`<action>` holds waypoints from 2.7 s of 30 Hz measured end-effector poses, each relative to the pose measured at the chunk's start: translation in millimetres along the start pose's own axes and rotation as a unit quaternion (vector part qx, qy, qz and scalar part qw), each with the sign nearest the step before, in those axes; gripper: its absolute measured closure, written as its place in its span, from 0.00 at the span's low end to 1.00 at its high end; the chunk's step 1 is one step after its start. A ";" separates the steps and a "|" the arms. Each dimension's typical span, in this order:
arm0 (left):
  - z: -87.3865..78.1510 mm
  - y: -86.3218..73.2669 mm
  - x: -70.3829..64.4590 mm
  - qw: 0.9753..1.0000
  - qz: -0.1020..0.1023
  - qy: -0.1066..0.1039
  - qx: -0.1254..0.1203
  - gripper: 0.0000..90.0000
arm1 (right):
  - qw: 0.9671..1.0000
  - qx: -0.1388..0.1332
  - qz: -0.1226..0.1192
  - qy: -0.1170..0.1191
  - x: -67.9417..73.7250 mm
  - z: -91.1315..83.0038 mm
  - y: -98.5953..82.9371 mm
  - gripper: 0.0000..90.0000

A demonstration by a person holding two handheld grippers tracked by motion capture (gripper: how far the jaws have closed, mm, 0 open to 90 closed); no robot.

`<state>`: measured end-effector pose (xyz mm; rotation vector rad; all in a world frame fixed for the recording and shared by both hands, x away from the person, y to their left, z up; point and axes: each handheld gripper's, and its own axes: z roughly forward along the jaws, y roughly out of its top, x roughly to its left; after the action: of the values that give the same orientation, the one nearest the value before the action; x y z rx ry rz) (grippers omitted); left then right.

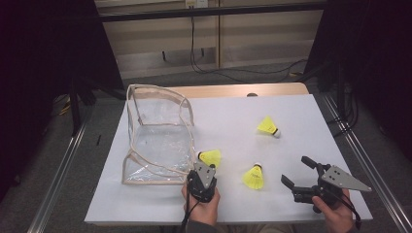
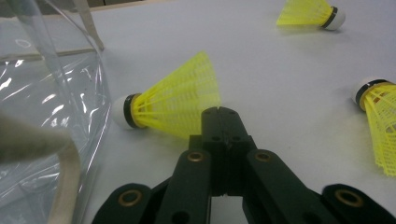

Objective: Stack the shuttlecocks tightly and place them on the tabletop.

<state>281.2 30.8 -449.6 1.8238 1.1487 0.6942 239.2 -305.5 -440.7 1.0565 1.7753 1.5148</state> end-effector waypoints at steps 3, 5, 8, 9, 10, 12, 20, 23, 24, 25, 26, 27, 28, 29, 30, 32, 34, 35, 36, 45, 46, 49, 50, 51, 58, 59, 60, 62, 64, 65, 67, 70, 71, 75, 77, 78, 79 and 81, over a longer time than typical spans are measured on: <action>-2.9 -3.5 6.1 1.000 -0.009 0.009 0.003 1.00 | 1.000 -0.001 0.000 -0.001 0.7 -0.1 0.5 0.03; -3.7 -3.3 7.3 1.000 -0.005 0.012 0.004 1.00 | 1.000 -0.002 -0.003 -0.001 1.1 0.5 0.5 0.03; 0.5 -1.4 5.4 1.000 0.003 0.013 0.011 1.00 | 1.000 0.000 -0.004 0.000 2.2 2.0 0.2 0.03; 0.5 -1.4 5.4 1.000 0.003 0.013 0.011 1.00 | 1.000 0.000 -0.005 0.002 2.4 2.2 0.3 0.03; 3.4 0.5 3.7 1.000 0.002 0.014 0.009 1.00 | 1.000 -0.001 -0.007 0.002 2.6 2.2 0.5 0.03; 6.0 2.0 1.8 1.000 0.000 0.016 0.007 1.00 | 1.000 0.000 -0.007 0.001 3.2 1.8 0.6 0.03; 12.3 7.9 -4.7 1.000 0.005 0.017 -0.003 1.00 | 1.000 -0.002 -0.002 0.002 1.9 0.4 0.6 0.03; 13.4 9.6 -6.0 1.000 0.006 0.014 -0.002 1.00 | 1.000 -0.002 -0.005 0.000 1.2 0.3 0.6 0.03; 14.8 10.6 -6.1 1.000 0.001 0.008 -0.003 1.00 | 1.000 -0.002 -0.003 0.002 1.7 0.3 0.7 0.03; 14.8 10.6 -6.1 1.000 0.001 0.008 -0.003 0.99 | 1.000 -0.002 -0.003 0.002 1.7 0.3 0.7 0.03; 16.0 11.4 -7.4 1.000 -0.002 0.004 -0.007 0.97 | 1.000 -0.002 -0.004 0.002 2.2 0.2 0.9 0.03; 16.4 12.1 -8.5 1.000 -0.001 0.004 -0.007 0.96 | 1.000 -0.002 -0.004 0.002 2.4 0.2 0.9 0.04; 16.5 12.7 -8.9 1.000 -0.001 0.001 -0.010 0.95 | 1.000 -0.001 -0.005 0.002 2.4 0.3 0.8 0.03; 16.8 13.6 -9.6 1.000 -0.006 -0.003 -0.011 0.93 | 1.000 -0.001 -0.004 0.003 2.4 0.3 0.8 0.03; 17.1 14.6 -10.3 1.000 -0.007 -0.006 -0.011 0.91 | 1.000 -0.001 -0.004 0.003 2.4 0.2 0.8 0.03; 17.3 16.0 -10.9 1.000 -0.008 -0.010 -0.012 0.84 | 1.000 -0.002 -0.005 0.002 2.1 0.1 0.9 0.03; 18.0 21.7 -13.4 1.000 -0.012 -0.014 -0.016 0.80 | 1.000 -0.003 -0.005 0.003 1.9 0.1 0.8 0.04; 18.0 21.7 -13.4 1.000 -0.012 -0.014 -0.016 0.77 | 1.000 -0.003 -0.005 0.003 1.9 0.1 0.8 0.04; 18.8 27.1 -14.2 1.000 -0.018 -0.014 -0.017 0.73 | 1.000 -0.003 -0.005 0.003 1.6 0.2 0.8 0.04; 28.9 47.7 -21.8 0.999 -0.034 -0.016 -0.019 0.50 | 1.000 -0.004 -0.006 0.001 1.1 -0.7 1.2 0.04; 31.2 50.0 -21.8 0.999 -0.037 -0.015 -0.022 0.49 | 1.000 -0.004 -0.005 0.001 1.1 -1.0 1.2 0.04; 35.3 55.3 -21.1 0.999 -0.042 -0.011 -0.022 0.41 | 1.000 -0.004 -0.004 0.002 0.9 -1.1 1.2 0.04; 38.7 60.5 -20.8 0.999 -0.042 -0.006 -0.023 0.39 | 1.000 -0.005 -0.004 0.002 0.8 -1.1 1.2 0.04; 40.3 62.6 -20.4 0.999 -0.044 -0.005 -0.023 0.38 | 1.000 -0.006 -0.005 0.001 0.5 -1.1 1.3 0.04; 54.2 66.8 -13.6 0.998 -0.065 0.006 -0.013 0.31 | 1.000 -0.004 -0.002 0.001 -0.2 -1.8 1.3 0.04; 55.9 67.0 -12.7 0.998 -0.067 0.008 -0.009 0.31 | 1.000 -0.005 -0.003 0.000 -0.3 -1.8 1.3 0.04; 57.4 67.2 -12.5 0.998 -0.069 0.011 -0.011 0.31 | 1.000 -0.004 -0.003 0.001 -0.3 -1.8 1.3 0.04; 60.3 68.0 -11.6 0.998 -0.063 0.014 -0.009 0.30 | 1.000 -0.005 -0.003 0.001 -0.5 -1.7 1.2 0.04; 62.2 68.2 -11.3 0.998 -0.065 0.014 -0.010 0.30 | 1.000 -0.005 -0.002 0.001 -0.5 -1.7 1.2 0.04; 65.0 68.6 -8.5 0.998 -0.066 0.022 -0.004 0.30 | 1.000 -0.005 0.000 0.001 -0.4 -1.7 1.2 0.04; 67.5 68.1 -5.4 0.997 -0.067 0.029 0.000 0.30 | 1.000 -0.005 0.000 0.001 -0.2 -1.8 1.2 0.04; 71.2 66.7 -2.0 0.997 -0.066 0.037 0.010 0.30 | 1.000 -0.004 -0.002 0.001 -0.1 -1.8 1.2 0.04; 72.0 66.5 -1.1 0.997 -0.068 0.039 0.010 0.30 | 1.000 -0.004 0.000 0.001 -0.1 -1.7 1.1 0.04; 74.2 66.6 1.1 0.997 -0.066 0.046 0.009 0.32 | 1.000 -0.005 0.000 0.002 -0.2 -1.7 1.1 0.04; 76.4 66.8 3.0 0.996 -0.073 0.047 0.006 0.33 | 1.000 -0.005 0.000 0.002 -0.2 -1.5 1.1 0.04; 77.4 67.0 4.2 0.996 -0.077 0.047 0.008 0.33 | 1.000 -0.005 0.000 0.002 -0.2 -1.5 1.1 0.04; 78.9 66.9 5.2 0.996 -0.077 0.050 0.005 0.33 | 1.000 -0.005 -0.001 0.001 -0.3 -1.6 1.1 0.04; 81.5 67.2 6.7 0.996 -0.077 0.053 0.011 0.34 | 1.000 -0.005 -0.001 0.002 -0.2 -1.5 1.1 0.04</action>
<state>378.1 -7.4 -430.3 1.7121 1.3575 0.6972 238.3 -306.4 -439.4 1.0483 1.7696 1.5235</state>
